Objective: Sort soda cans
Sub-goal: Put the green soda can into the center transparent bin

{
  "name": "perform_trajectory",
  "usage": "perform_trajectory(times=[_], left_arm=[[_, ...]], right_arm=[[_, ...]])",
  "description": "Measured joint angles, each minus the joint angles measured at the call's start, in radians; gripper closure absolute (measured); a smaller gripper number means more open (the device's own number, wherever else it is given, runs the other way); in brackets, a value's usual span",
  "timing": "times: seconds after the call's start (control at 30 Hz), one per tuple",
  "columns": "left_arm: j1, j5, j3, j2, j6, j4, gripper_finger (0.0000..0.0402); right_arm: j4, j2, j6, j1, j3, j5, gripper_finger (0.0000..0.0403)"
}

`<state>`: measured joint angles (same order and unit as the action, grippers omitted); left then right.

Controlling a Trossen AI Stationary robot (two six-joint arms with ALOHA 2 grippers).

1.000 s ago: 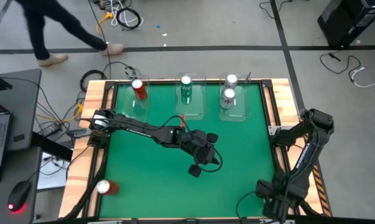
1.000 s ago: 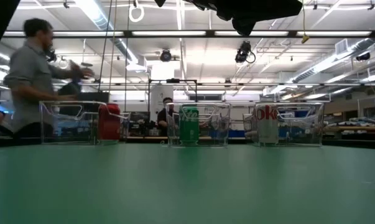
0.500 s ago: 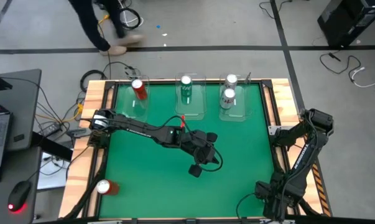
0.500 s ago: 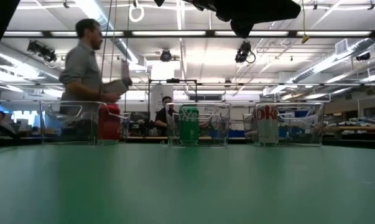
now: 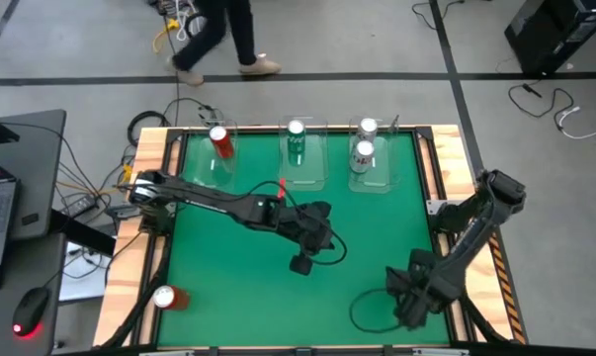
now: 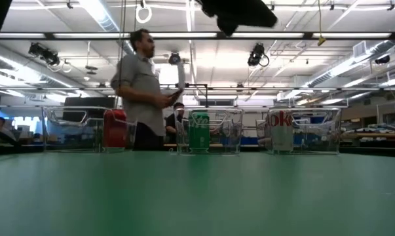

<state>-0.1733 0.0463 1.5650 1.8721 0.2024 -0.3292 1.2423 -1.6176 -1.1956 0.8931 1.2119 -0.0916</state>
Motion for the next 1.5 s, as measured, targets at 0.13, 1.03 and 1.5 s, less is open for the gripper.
perform_trajectory(times=[0.13, 1.03, 1.5], left_arm=[[-0.004, -0.046, 0.0, -0.055, -0.004, -0.096, 0.0401], [-0.005, -0.22, 0.0, -0.402, -0.04, -0.415, 0.0401], [-0.004, -0.259, 0.0, -0.415, -0.053, -0.572, 0.0401]], right_arm=[[0.066, 0.002, 0.12, -0.099, 0.023, 0.045, 0.0099], [0.052, 0.06, 0.974, -0.875, 0.382, 0.285, 0.0099], [0.033, -0.281, 1.264, -1.181, 0.685, 0.184, 0.0099]])
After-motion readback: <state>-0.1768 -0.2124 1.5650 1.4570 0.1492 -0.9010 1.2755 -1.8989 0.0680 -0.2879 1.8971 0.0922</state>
